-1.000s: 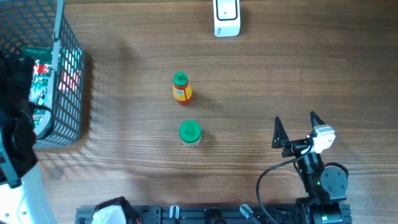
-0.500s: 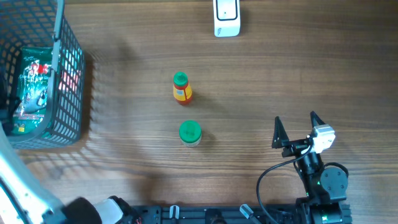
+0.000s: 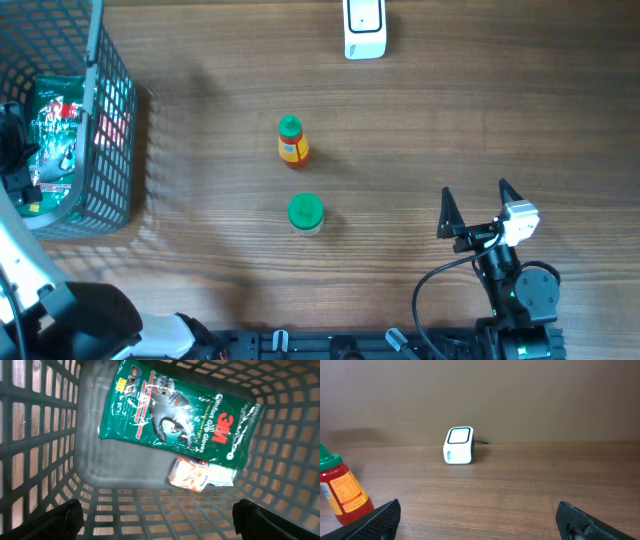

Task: Scan the item barcode
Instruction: 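Move the left gripper back over the basket toward the glove pack, then lower the left gripper onto the green 3M glove pack to grasp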

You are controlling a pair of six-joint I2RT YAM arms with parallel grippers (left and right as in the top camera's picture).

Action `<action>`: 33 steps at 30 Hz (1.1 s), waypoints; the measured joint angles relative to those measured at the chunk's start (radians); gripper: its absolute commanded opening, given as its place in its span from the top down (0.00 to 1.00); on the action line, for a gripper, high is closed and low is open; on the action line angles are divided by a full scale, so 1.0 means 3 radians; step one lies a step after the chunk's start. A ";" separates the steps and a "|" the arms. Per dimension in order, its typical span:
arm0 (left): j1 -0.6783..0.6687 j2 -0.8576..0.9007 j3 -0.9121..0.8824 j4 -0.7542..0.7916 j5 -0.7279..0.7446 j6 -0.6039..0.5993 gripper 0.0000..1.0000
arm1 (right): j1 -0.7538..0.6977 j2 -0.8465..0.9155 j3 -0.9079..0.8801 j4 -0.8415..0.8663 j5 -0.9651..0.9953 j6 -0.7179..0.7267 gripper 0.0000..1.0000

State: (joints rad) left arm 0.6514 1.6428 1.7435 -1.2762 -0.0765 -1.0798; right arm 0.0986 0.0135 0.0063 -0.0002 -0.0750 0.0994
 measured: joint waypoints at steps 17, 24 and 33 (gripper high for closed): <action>-0.0001 0.0201 0.0000 -0.0028 -0.0014 -0.0064 0.00 | 0.0000 0.0000 0.0000 0.0000 0.0000 0.0000 0.00; 0.0000 0.0357 0.0000 -0.0052 -0.0013 -0.0080 0.00 | 0.0000 0.0000 0.0000 0.0000 0.0000 0.0000 0.00; 0.0126 0.0493 0.0000 -0.0050 -0.0025 -0.0426 0.00 | 0.0000 0.0000 0.0000 0.0000 -0.0001 0.0000 0.00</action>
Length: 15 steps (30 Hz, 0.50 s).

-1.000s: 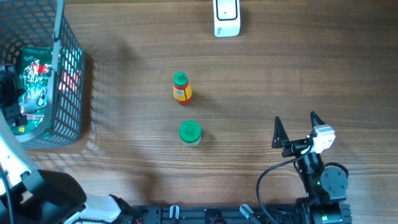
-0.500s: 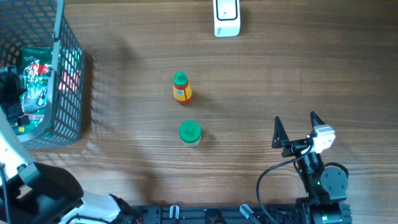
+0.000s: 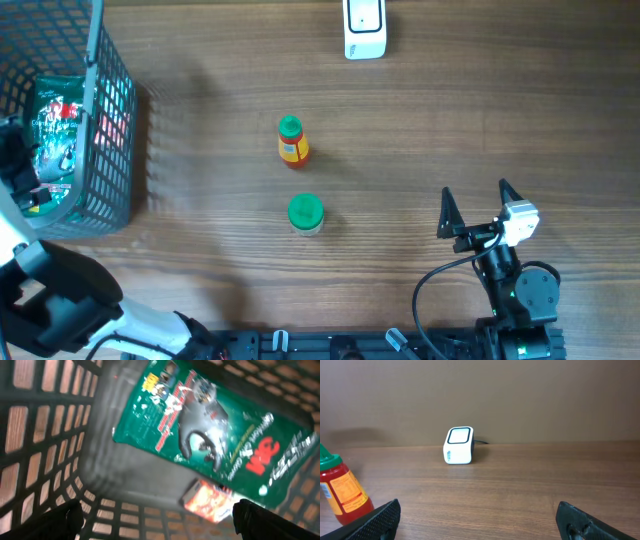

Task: Scan the item barcode
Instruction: 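Lower the left gripper onto the green 3M glove pack to grasp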

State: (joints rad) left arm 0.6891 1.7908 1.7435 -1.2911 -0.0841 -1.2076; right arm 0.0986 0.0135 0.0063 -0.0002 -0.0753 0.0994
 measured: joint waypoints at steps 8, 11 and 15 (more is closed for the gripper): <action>0.0165 0.0375 0.0000 0.0085 0.0065 -0.0515 0.00 | 0.0000 0.0000 0.0000 0.0000 0.0001 0.0000 0.00; 0.0132 0.0462 0.0003 0.0090 0.0079 -0.0800 0.00 | 0.0000 0.0000 0.0000 0.0000 0.0000 0.0000 0.00; -0.0017 0.0610 0.0001 0.0242 0.0088 -0.1272 0.00 | 0.0000 0.0000 0.0000 0.0000 0.0000 0.0000 0.00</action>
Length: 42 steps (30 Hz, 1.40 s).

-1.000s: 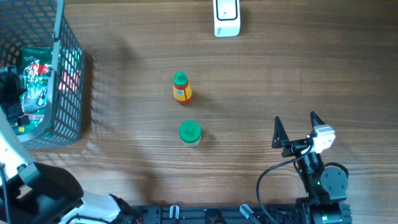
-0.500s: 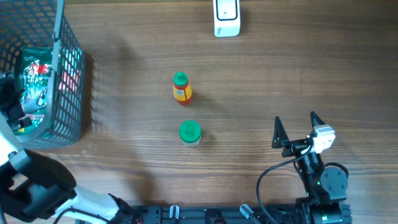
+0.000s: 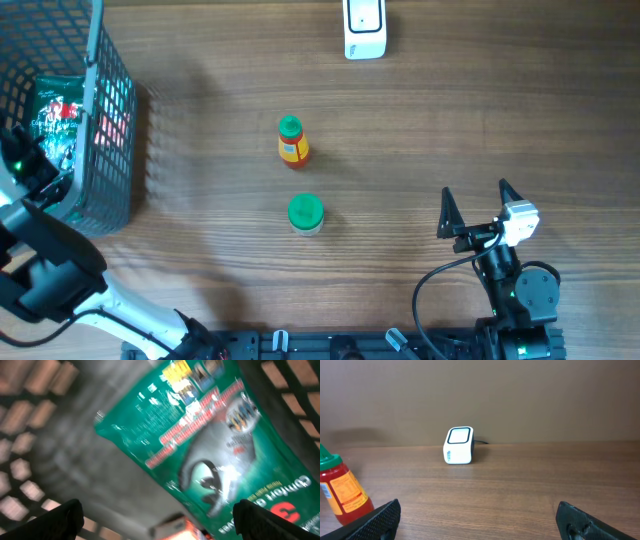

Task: Scan the item barcode
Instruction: 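Lower the left gripper onto the green 3M glove pack to grasp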

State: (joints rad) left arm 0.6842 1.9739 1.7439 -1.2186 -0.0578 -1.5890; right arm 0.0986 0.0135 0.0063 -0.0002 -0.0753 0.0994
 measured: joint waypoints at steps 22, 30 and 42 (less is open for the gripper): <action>-0.0312 0.0816 0.0089 0.0724 0.0042 -0.0631 0.89 | 0.0000 0.0000 0.0000 0.0000 0.0001 0.0000 0.00; -0.0216 0.0853 0.0181 0.0320 0.0137 -0.0627 0.96 | 0.0000 0.0000 0.0000 0.0000 0.0000 0.0000 0.00; 0.0292 -0.0324 0.0037 -0.0023 0.0235 -0.0066 0.96 | 0.0000 0.0000 0.0000 0.0000 0.0001 0.0000 0.00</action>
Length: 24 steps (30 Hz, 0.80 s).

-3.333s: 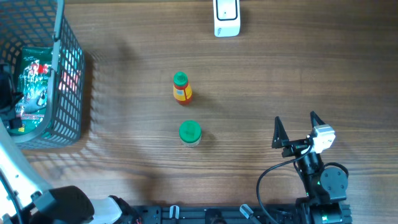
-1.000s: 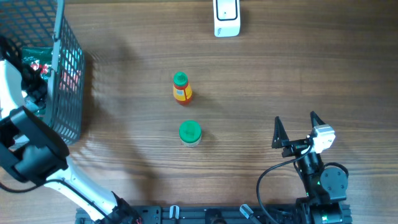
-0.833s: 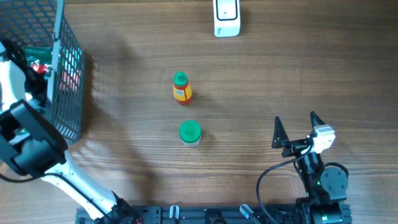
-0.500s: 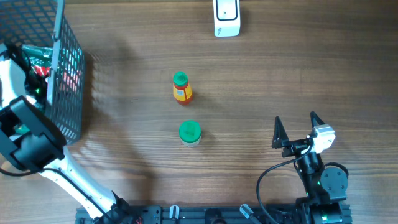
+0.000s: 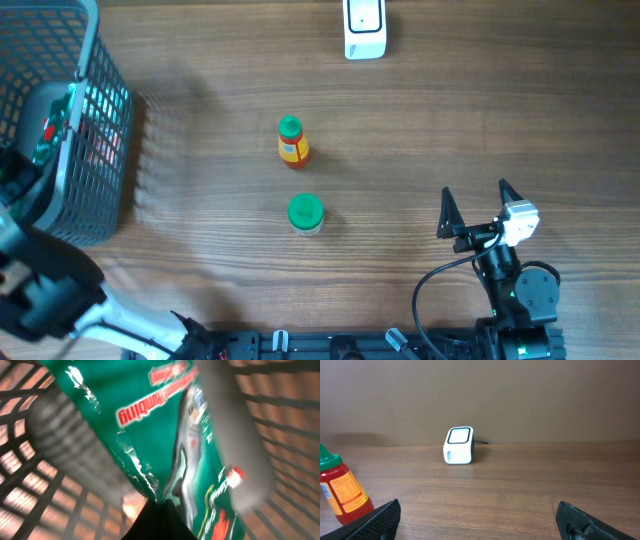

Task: Scan the item barcode
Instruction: 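Lower the left gripper onto the green 3M glove pack to grasp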

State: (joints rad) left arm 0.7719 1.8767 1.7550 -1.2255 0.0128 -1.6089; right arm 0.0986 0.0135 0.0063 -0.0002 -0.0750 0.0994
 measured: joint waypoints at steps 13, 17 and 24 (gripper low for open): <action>-0.0001 -0.0646 0.0000 0.0206 0.0347 0.0145 0.96 | 0.0000 0.0000 0.0000 0.0000 0.0000 0.0000 0.00; -0.0001 -0.0651 0.0000 0.0216 0.0455 0.0149 0.96 | 0.0000 0.0000 0.0000 0.0000 -0.0001 0.0000 0.00; -0.0001 -0.0750 -0.0001 0.0523 0.0729 0.0326 0.96 | 0.0000 0.0000 0.0000 0.0000 0.0000 0.0000 0.00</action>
State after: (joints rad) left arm 0.7715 1.6516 1.7546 -1.0687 0.2314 -1.5112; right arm 0.0986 0.0135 0.0063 -0.0002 -0.0750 0.0994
